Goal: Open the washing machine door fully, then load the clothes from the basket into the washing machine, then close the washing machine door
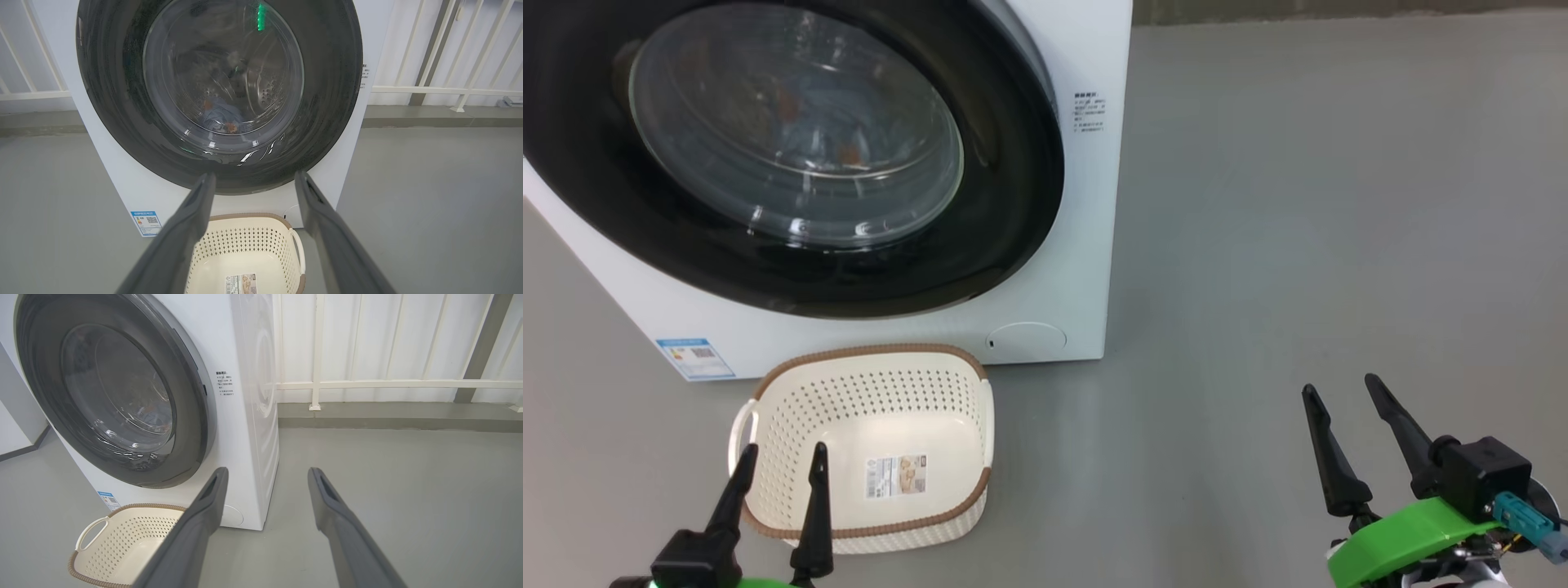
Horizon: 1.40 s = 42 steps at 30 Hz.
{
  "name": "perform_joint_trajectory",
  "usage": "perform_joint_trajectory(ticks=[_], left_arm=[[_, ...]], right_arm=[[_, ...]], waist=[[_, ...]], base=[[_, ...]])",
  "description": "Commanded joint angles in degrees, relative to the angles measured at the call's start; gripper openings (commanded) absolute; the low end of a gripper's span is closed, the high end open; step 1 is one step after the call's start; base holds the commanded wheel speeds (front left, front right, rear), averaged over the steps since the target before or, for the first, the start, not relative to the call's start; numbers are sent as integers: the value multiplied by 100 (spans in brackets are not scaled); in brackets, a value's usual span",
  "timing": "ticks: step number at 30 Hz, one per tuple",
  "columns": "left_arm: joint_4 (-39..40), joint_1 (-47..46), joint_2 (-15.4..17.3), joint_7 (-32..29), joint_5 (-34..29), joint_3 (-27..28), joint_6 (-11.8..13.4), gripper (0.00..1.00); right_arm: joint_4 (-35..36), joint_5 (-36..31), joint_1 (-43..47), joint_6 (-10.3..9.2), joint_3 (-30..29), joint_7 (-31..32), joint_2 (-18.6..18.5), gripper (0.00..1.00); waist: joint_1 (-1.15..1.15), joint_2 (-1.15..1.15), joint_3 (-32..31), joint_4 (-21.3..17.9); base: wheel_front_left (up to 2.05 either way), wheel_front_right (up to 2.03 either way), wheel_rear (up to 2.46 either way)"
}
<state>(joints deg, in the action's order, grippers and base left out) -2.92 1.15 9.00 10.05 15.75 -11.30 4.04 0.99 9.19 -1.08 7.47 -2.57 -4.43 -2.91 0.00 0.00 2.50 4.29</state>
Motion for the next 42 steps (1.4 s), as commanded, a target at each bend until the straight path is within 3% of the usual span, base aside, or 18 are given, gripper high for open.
perform_joint_trajectory(ticks=[1, 12, 42], left_arm=[[184, -64, 113, -44, 9, 172, 68, 100], [308, 80, 175, -152, -1, 135, 162, 100], [456, 59, 273, -165, 12, 94, 337, 100]], right_arm=[[256, 9, 13, 2, 128, 59, 1, 100], [582, 46, 254, 2, 186, 257, 2, 100], [401, 173, 210, 2, 192, 189, 3, 100]], waist=[[0, 0, -121, -26], [0, 0, -259, 41], [0, 0, -201, 1]], base=[[0, 0, 0], [0, 0, 0], [0, 0, 0]])
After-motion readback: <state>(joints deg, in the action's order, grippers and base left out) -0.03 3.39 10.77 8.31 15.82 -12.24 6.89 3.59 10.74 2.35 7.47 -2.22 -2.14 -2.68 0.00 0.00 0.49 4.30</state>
